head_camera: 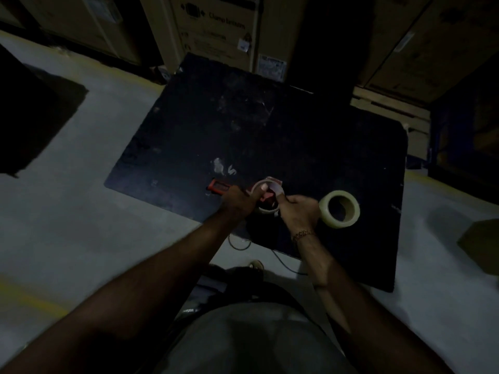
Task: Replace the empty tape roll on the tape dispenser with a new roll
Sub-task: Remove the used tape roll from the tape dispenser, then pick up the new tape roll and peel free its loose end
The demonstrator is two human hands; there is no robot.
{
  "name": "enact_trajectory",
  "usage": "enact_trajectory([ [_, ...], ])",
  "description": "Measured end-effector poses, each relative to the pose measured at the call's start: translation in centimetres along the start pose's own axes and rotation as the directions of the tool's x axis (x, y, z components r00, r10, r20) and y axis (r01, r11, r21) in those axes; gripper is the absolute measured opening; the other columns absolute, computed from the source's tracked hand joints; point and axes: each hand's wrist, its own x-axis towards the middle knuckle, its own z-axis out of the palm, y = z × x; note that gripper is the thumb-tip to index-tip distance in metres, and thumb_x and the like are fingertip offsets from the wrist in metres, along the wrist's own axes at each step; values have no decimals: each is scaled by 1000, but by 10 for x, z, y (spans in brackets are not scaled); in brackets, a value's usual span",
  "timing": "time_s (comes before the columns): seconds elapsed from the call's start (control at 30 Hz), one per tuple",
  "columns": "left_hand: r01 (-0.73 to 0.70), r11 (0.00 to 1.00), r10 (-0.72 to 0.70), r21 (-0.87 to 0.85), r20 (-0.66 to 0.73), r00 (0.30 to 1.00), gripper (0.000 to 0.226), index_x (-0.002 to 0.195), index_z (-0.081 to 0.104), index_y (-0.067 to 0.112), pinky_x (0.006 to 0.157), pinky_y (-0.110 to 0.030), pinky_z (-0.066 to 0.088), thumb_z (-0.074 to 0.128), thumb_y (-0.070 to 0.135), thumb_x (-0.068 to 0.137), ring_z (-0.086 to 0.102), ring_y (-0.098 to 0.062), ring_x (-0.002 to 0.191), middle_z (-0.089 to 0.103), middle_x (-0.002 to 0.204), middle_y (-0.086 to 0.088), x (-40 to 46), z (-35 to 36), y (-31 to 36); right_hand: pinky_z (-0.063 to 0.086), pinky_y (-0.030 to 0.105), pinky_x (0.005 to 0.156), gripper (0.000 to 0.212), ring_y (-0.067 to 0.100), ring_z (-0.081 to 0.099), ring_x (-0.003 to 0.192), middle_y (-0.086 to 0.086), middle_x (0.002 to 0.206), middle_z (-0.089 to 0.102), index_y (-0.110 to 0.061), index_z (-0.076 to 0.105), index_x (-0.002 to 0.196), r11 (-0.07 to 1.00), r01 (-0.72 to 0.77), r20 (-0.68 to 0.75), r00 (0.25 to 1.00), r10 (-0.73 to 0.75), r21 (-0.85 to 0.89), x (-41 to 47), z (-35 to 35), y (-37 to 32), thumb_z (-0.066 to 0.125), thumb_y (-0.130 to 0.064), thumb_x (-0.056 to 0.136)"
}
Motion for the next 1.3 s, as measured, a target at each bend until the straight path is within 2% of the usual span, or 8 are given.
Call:
enact_trajectory([
  [0.13, 9, 997, -12, -76, -32, 999, 62, 79, 75, 7, 75, -35, 63, 68, 67, 89, 72, -18, 71, 75, 75, -4, 10, -24, 16, 43, 20, 43, 49, 6, 63, 51, -6, 58, 70, -18, 78, 70, 996, 57, 22, 998, -55, -75, 3, 5, -35, 75, -65, 83],
  [0.27, 2, 994, -9, -107, -68, 998, 76, 89, 71, 14, 71, -35, 61, 44, 85, 87, 75, -24, 81, 78, 89, -10, 28, -57, 25, 52, 32, 50, 75, 21, 67, 50, 3, 53, 68, -9, 69, 61, 994, 80, 32, 996, -78, -74, 17, 27, -68, 69, -82, 75],
  [0.4, -21, 1000, 23, 22, -110, 994, 65, 81, 68, 13, 80, -43, 58, 42, 69, 100, 74, -35, 91, 75, 93, -17, 51, -92, 11, 51, 31, 57, 72, 20, 65, 57, 0, 58, 69, -9, 67, 58, 989, 63, 26, 998, -60, -135, 40, 53, -101, 69, -76, 81],
  [0.63, -147, 862, 287, 486, -228, 930, 77, 128, 61, 9, 96, -50, 54, 37, 72, 89, 62, -41, 118, 60, 134, -21, 76, -145, -17, 66, 45, 69, 61, 31, 78, 70, 8, 68, 78, -8, 77, 67, 979, -24, 44, 998, 33, -204, 109, 130, -97, 74, -68, 79],
  [0.8, -144, 687, 324, 712, -123, 938, 84, 163, 26, 16, 117, -57, 37, 47, 65, 99, 31, -44, 152, 1, 174, -25, 94, -176, -38, 62, 54, 83, 43, 43, 74, 97, 24, 109, 75, 13, 72, 103, 983, -178, 131, 974, 183, -48, 97, 159, -123, 65, -30, 102],
  [1.0, -187, 589, 383, 786, -68, 921, 93, 167, 17, 17, 116, -56, 39, 50, 67, 96, 28, -45, 154, -11, 173, -26, 115, -205, -60, 63, 52, 84, 43, 36, 75, 87, 23, 98, 76, -3, 62, 62, 981, -194, 128, 973, 191, 15, 114, 198, -132, 70, -24, 99],
  [1.13, -218, 567, 393, 794, -28, 919, 89, 166, 20, 17, 114, -56, 41, 49, 66, 98, 27, -44, 155, -15, 174, -20, 121, -217, -52, 64, 55, 89, 28, 36, 74, 88, 20, 92, 74, -6, 68, 73, 950, -287, 210, 943, 257, 127, 108, 198, -142, 69, -18, 99],
  [1.3, -277, 584, 416, 763, 11, 909, 92, 167, 17, 13, 115, -61, 40, 33, 72, 98, 14, -50, 158, -25, 171, -23, 130, -213, -40, 55, 44, 105, 39, 40, 67, 122, 21, 128, 72, -2, 72, 125, 970, -110, 182, 972, 151, -218, 94, 168, -139, 54, -29, 103],
])
